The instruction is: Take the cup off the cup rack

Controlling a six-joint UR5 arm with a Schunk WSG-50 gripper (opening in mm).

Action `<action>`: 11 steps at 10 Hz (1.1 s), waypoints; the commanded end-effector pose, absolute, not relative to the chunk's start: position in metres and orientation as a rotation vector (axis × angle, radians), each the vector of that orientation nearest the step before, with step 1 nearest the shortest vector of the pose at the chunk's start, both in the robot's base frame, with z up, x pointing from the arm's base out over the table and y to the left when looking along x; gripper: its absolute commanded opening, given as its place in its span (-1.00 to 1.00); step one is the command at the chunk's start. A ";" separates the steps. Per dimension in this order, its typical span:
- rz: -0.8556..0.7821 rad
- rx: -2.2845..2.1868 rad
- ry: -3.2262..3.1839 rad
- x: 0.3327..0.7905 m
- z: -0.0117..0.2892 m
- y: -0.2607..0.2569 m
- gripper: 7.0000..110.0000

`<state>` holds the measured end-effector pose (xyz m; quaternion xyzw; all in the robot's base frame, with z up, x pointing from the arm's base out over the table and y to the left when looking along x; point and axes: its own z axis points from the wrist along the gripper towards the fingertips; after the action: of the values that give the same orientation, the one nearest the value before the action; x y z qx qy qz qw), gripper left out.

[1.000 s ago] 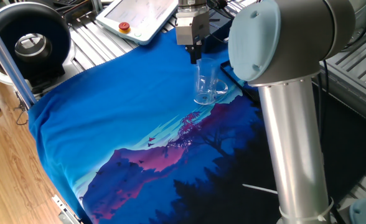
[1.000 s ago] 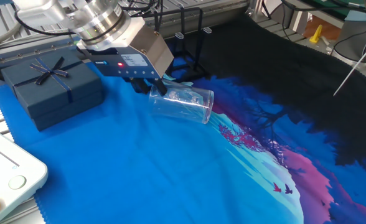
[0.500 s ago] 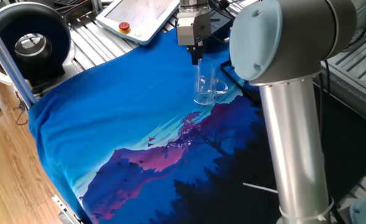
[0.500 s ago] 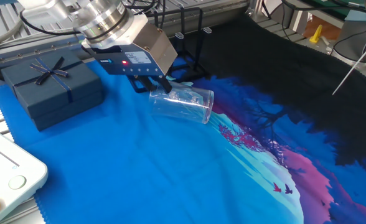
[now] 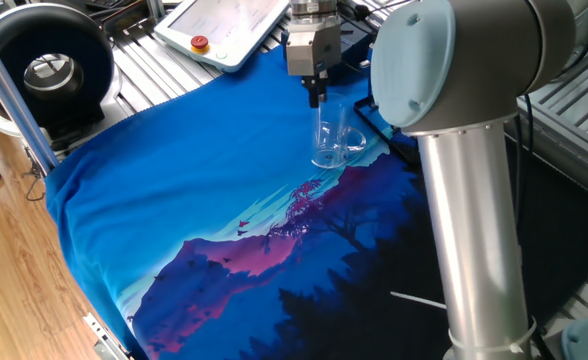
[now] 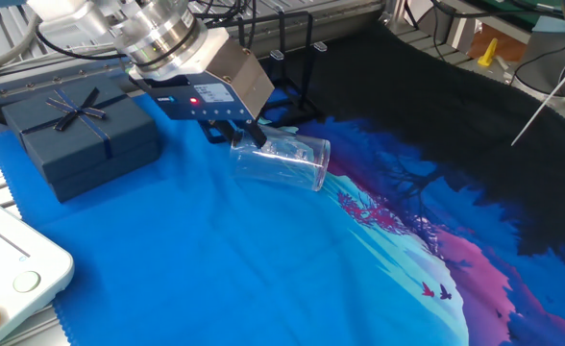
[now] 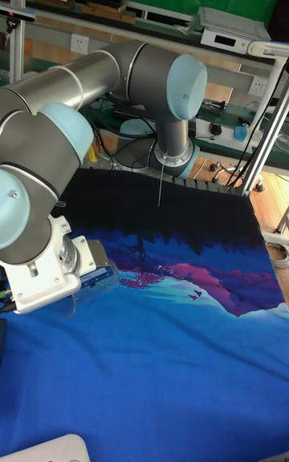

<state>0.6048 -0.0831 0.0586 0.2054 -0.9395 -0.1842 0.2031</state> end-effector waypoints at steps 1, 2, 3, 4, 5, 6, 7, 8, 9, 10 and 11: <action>-0.555 0.544 -2.613 0.603 0.061 -0.077 -0.28; -0.533 0.523 -2.610 0.601 0.060 -0.079 -0.28; -0.508 0.502 -2.612 0.599 0.059 -0.081 -0.28; -0.502 0.493 -2.614 0.599 0.058 -0.081 -0.71; -0.519 0.483 -2.613 0.599 0.059 -0.077 -0.71; -0.521 0.476 -2.613 0.599 0.059 -0.077 -0.71; -0.514 0.463 -2.615 0.599 0.059 -0.077 -0.71; -0.503 0.456 -2.616 0.599 0.059 -0.077 -0.71; -0.502 0.452 -2.613 0.599 0.062 -0.076 -0.71; -0.493 0.444 -2.610 0.599 0.070 -0.075 -0.71; -0.483 0.431 -2.601 0.598 0.083 -0.070 -1.00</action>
<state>0.5979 -0.0767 0.0669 0.1648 -0.9443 -0.1758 0.2242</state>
